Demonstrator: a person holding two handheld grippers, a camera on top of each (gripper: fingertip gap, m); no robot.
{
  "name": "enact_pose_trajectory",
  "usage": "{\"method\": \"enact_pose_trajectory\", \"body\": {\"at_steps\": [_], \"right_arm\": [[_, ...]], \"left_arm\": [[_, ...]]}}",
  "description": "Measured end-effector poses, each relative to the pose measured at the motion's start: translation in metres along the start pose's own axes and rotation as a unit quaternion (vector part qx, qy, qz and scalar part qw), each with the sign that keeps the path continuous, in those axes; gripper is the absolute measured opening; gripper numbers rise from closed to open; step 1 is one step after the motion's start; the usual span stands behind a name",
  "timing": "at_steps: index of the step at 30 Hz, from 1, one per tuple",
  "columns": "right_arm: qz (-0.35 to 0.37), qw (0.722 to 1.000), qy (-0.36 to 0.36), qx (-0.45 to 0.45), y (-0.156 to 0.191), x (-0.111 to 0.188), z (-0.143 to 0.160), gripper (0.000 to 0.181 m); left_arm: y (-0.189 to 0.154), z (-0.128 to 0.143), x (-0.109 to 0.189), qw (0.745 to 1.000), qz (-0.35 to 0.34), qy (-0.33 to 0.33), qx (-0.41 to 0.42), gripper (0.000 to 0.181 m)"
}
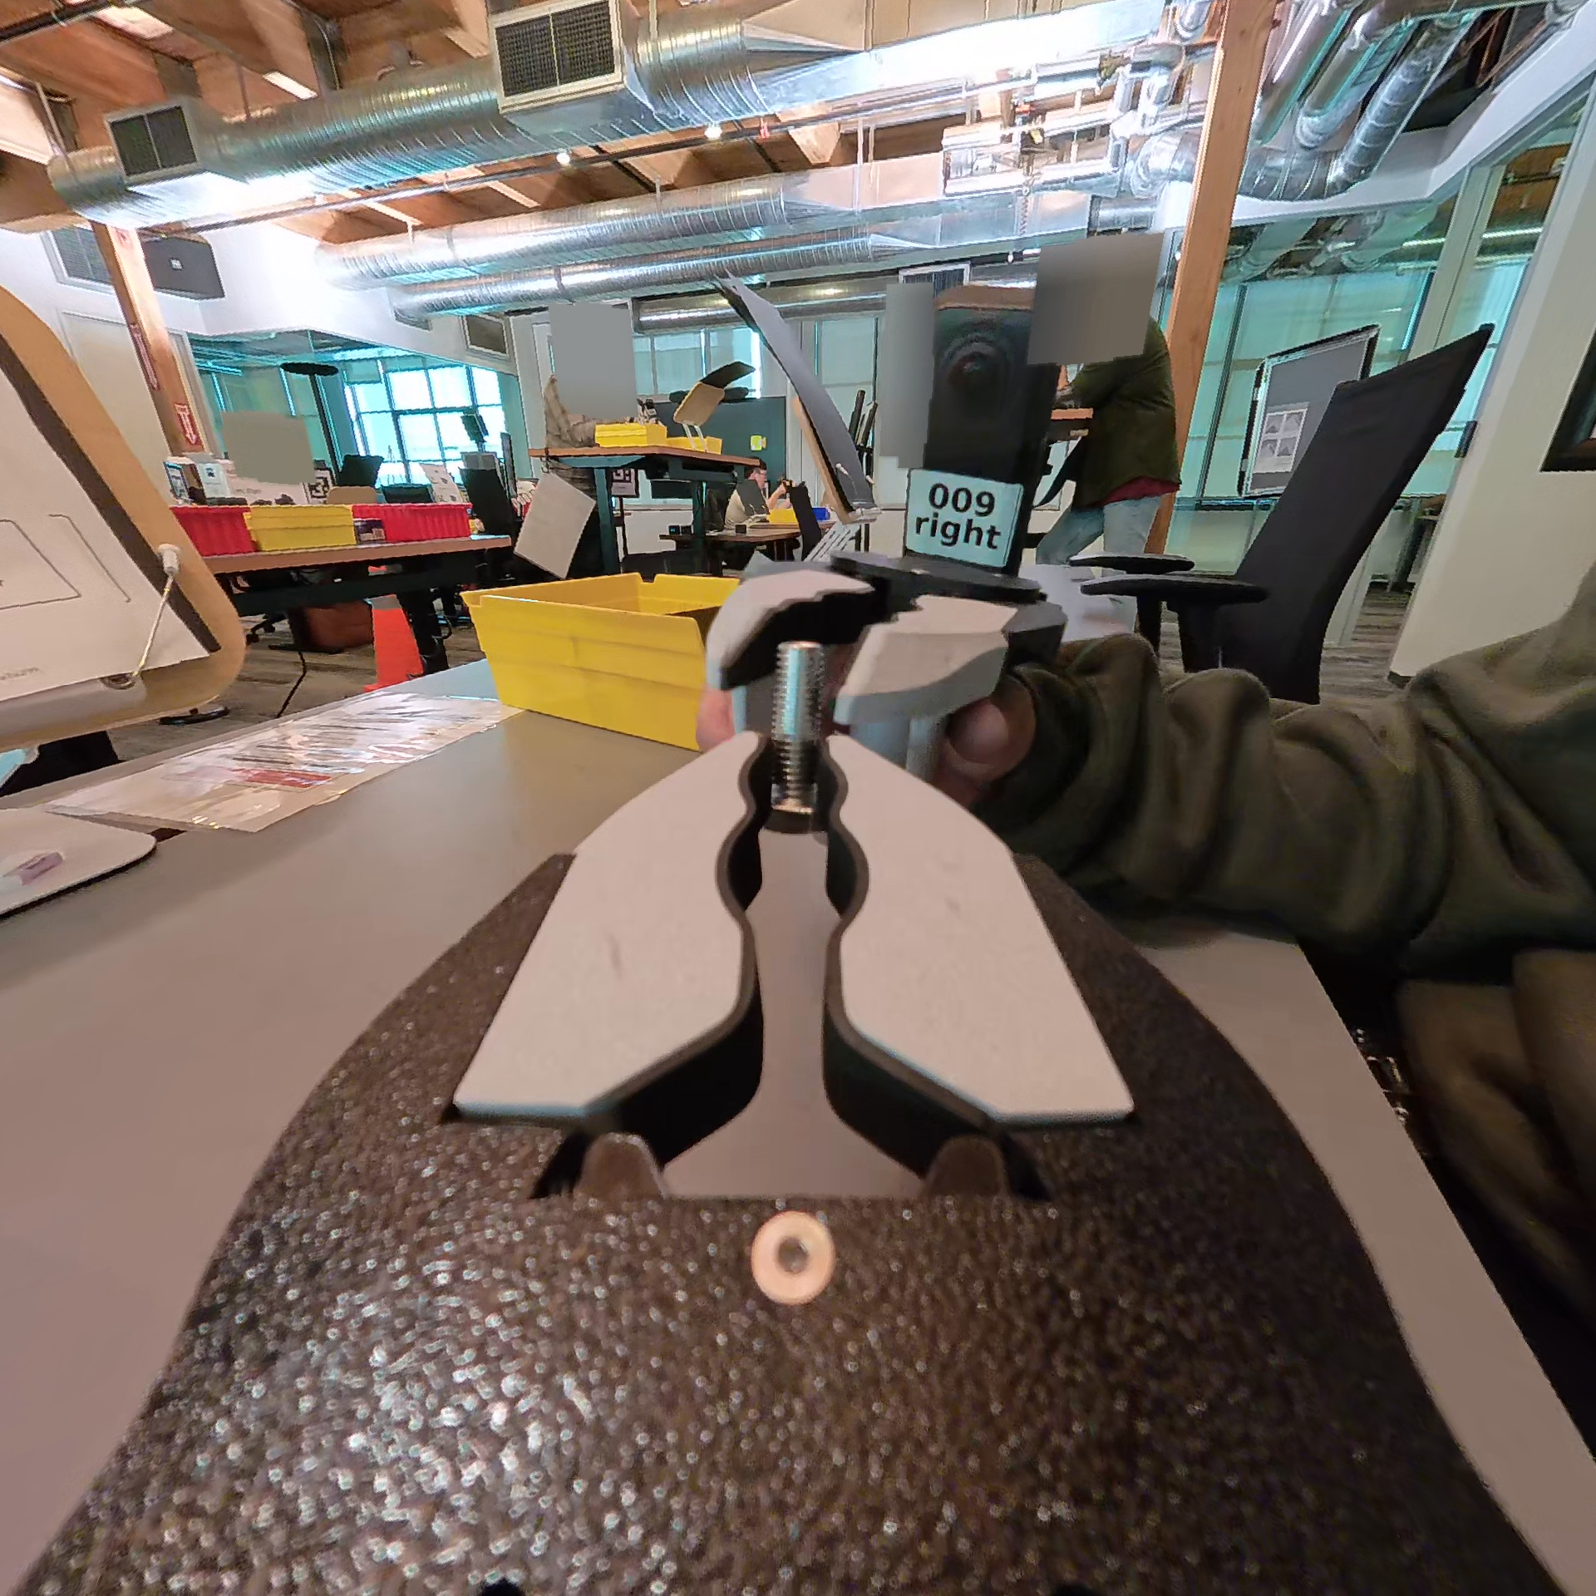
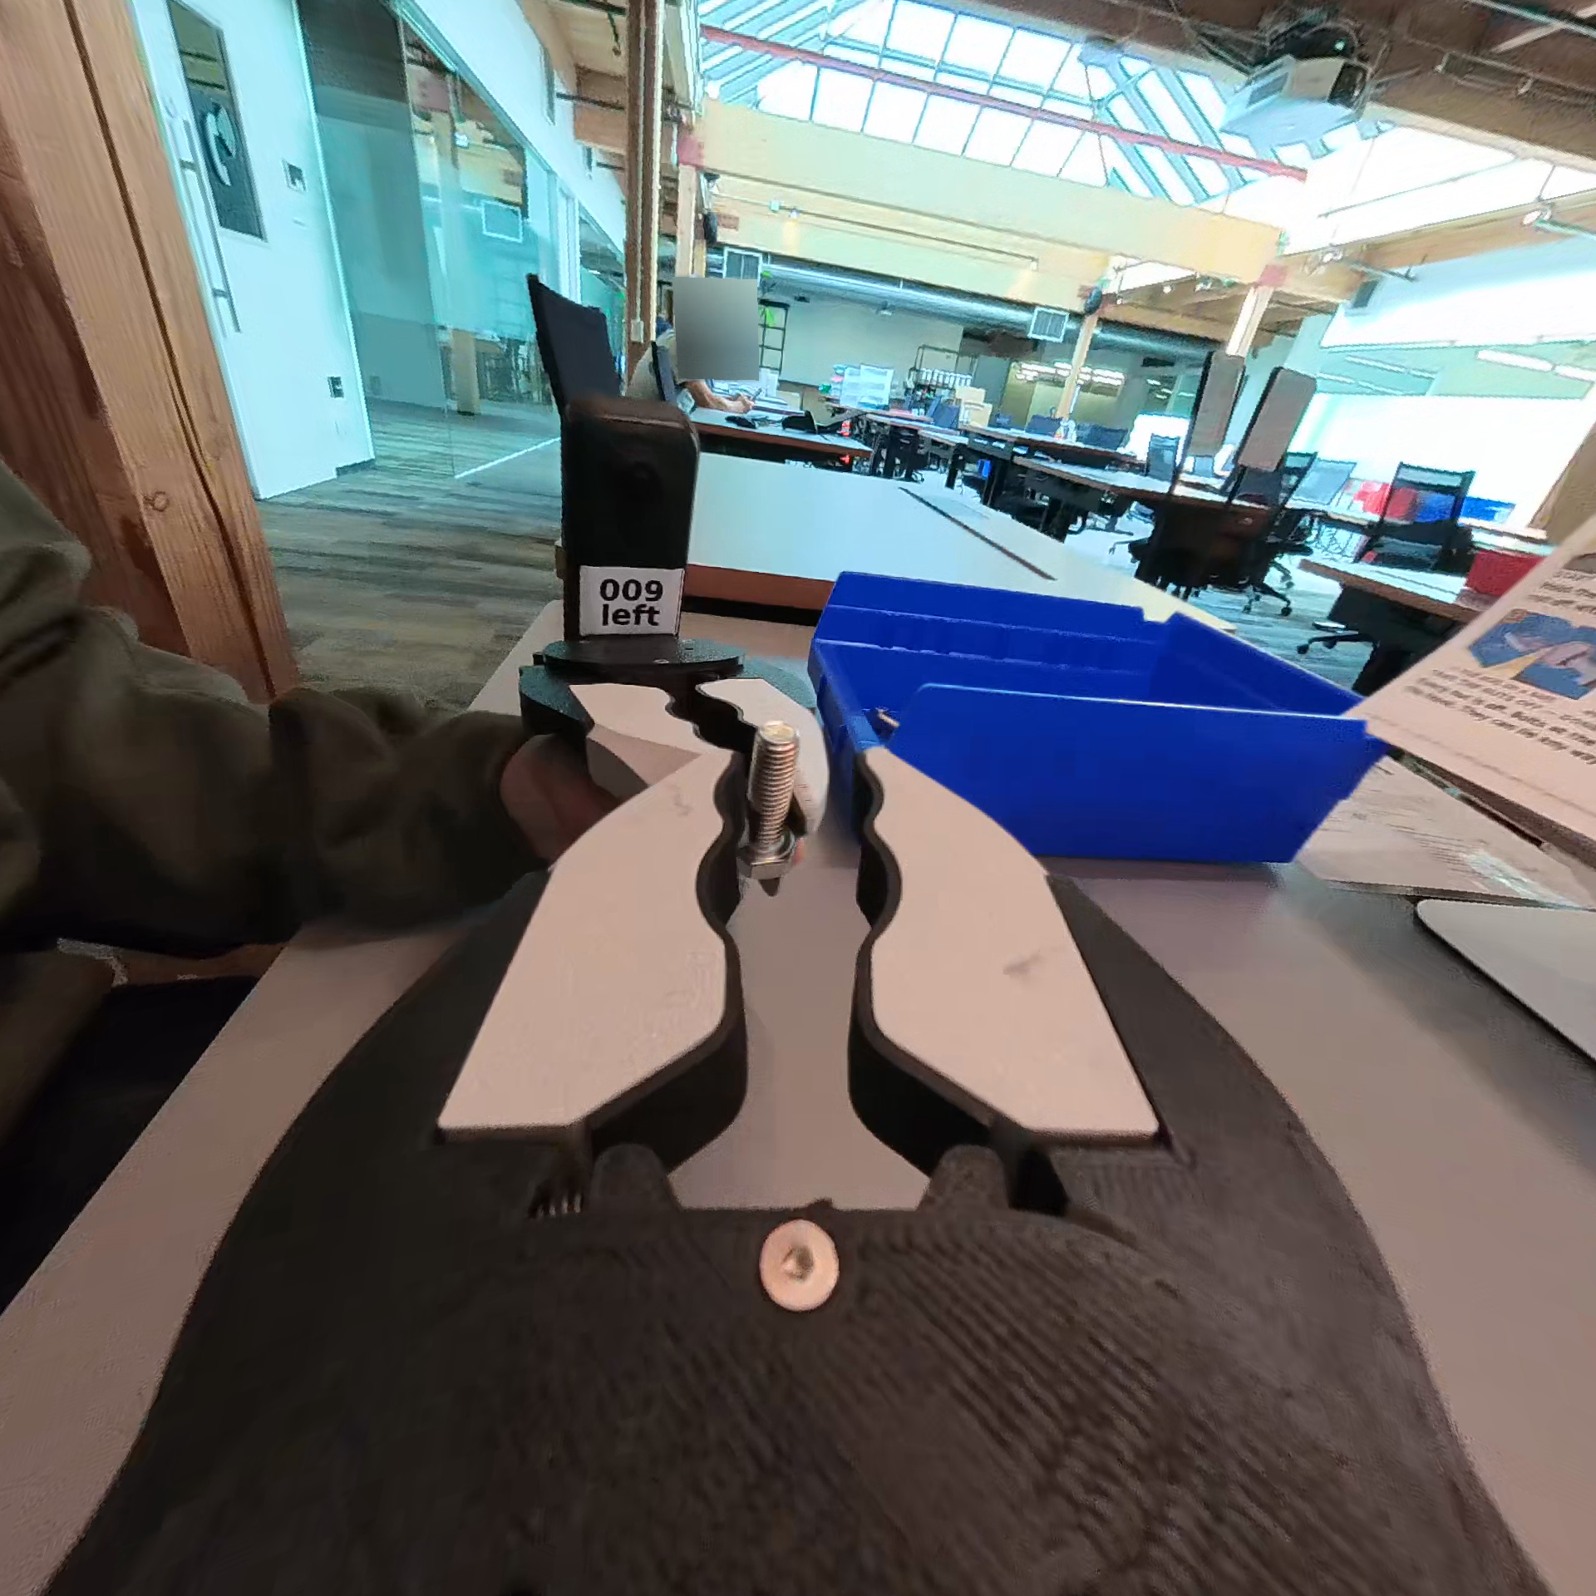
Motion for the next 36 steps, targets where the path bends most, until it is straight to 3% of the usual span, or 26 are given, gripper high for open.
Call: {"method": "enact_pose_trajectory", "body": {"at_steps": [4,11,13,15,17,20,24,26,29,31,33,36], "right_arm": [[-0.006,1.000,-0.025,-0.004,0.003,-0.001,-0.001,0.010],[0.008,0.999,-0.018,0.025,0.003,-0.002,-0.002,0.009],[0.045,0.998,-0.012,0.037,-0.002,-0.001,-0.003,0.009],[0.132,0.989,0.004,0.066,-0.015,0.011,-0.006,0.009],[0.282,0.951,0.048,0.116,-0.039,0.043,-0.013,0.009],[0.482,0.838,0.176,0.186,-0.083,0.117,-0.035,0.009],[0.601,0.718,0.300,0.182,-0.158,0.211,-0.050,0.010],[0.618,0.681,0.356,0.168,-0.196,0.246,-0.042,0.010],[0.615,0.656,0.410,0.155,-0.238,0.276,-0.024,0.010],[0.610,0.653,0.428,0.136,-0.257,0.287,-0.009,0.010],[0.631,0.650,0.411,0.099,-0.266,0.293,0.002,0.023],[0.658,0.674,0.326,0.084,-0.255,0.280,-0.009,0.041]], "left_arm": [[0.001,0.000,0.000,1.000,0.000,-0.003,0.003,0.009],[0.004,0.000,0.000,0.999,-0.035,-0.014,-0.004,0.010],[0.006,-0.002,0.000,0.997,-0.068,-0.026,-0.017,0.024],[0.007,-0.002,0.002,0.995,-0.092,-0.023,-0.028,0.036],[0.007,-0.001,0.004,0.995,-0.089,-0.007,-0.034,0.034],[0.008,-0.001,0.006,0.994,-0.097,-0.003,-0.040,0.030],[0.011,-0.001,0.006,0.995,-0.096,-0.003,-0.027,0.028],[0.011,-0.001,0.006,0.995,-0.098,-0.005,-0.025,0.028],[0.011,-0.001,0.007,0.995,-0.098,-0.008,-0.029,0.025],[0.010,-0.001,0.007,0.994,-0.100,-0.005,-0.031,0.025],[0.010,-0.001,0.006,0.994,-0.102,-0.001,-0.034,0.025],[0.010,-0.001,0.008,0.994,-0.107,0.006,-0.038,0.025]]}}
Point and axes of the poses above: each gripper's, where its closed fingertips meet, x back along the fingers, z out of its underside, y = z × x across the jaws, the point moved 8 cm from there along x, back along the fingers, and after that the axes turned 1 degree about -y, right-handed, at the moved point
